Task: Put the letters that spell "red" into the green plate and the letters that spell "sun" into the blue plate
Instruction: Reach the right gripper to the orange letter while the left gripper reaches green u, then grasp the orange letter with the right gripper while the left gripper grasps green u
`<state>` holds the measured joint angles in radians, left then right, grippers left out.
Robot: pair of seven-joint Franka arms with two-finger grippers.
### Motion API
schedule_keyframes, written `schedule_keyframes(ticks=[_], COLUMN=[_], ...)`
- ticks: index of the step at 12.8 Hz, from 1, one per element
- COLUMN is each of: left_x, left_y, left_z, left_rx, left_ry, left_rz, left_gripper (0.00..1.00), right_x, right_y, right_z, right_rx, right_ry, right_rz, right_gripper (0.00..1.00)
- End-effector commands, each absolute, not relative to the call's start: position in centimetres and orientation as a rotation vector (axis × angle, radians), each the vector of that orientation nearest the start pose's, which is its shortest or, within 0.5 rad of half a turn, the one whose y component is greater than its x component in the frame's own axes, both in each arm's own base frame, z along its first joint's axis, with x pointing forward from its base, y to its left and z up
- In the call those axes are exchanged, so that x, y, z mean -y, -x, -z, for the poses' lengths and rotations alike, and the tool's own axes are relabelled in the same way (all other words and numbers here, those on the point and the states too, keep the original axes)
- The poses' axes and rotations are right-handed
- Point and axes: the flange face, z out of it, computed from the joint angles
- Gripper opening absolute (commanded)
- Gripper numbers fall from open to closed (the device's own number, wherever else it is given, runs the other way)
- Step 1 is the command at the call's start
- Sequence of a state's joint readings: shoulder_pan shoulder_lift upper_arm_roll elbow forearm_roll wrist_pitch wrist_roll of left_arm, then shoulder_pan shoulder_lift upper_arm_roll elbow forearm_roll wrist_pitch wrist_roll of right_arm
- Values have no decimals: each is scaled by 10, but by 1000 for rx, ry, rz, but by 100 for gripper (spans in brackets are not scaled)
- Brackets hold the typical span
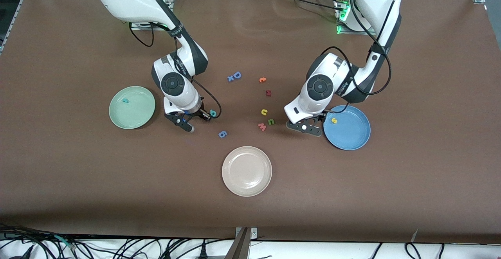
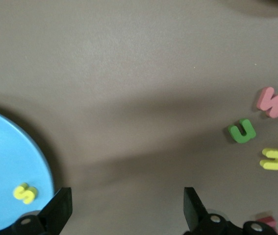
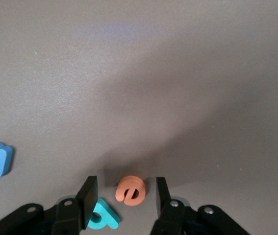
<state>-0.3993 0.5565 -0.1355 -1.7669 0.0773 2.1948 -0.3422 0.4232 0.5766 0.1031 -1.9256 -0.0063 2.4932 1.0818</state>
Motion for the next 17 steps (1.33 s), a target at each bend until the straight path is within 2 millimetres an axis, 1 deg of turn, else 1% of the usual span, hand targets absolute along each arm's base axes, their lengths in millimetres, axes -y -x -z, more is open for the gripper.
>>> schedule_keyframes(ticks=[1, 3, 5, 6, 7, 8, 9, 10, 12, 15, 17], left_x=[354, 375, 385, 395, 398, 400, 409, 414, 423, 420, 419], left_y=[-577, -581, -586, -583, -583, -582, -575, -568, -556, -547, -548], left_z=[-231, -218, -209, -200, -195, -192, -192, -188, -186, -180, -181], left_rx=[-157, -30, 108, 139, 182, 192, 170, 192, 234, 210, 210], left_ry=[3111, 3133, 3202, 3234, 3249, 3252, 3254, 3244, 3223, 3165, 3165], left_rz=[-165, -132, -33, -4, 7, 5, 0, -15, -49, -134, -134], left_gripper=[99, 99, 98, 98, 95, 90, 84, 79, 74, 71, 70], right_x=[-312, -309, -310, -310, -310, -311, -312, -312, -313, -313, -317], right_y=[-534, -531, -530, -529, -529, -528, -527, -527, -526, -526, -524], right_z=[-179, -174, -173, -171, -169, -169, -169, -169, -168, -166, -166], right_rx=[-847, -845, -843, -842, -845, -848, -850, -850, -851, -853, -855], right_ry=[2973, 2978, 2978, 2982, 2983, 2982, 2982, 2982, 2981, 2983, 2980], right_rz=[-10, -16, -17, -24, -29, -29, -32, -32, -36, -43, -47], right_gripper=[56, 56, 55, 54, 54, 54, 54, 54, 55, 53, 53])
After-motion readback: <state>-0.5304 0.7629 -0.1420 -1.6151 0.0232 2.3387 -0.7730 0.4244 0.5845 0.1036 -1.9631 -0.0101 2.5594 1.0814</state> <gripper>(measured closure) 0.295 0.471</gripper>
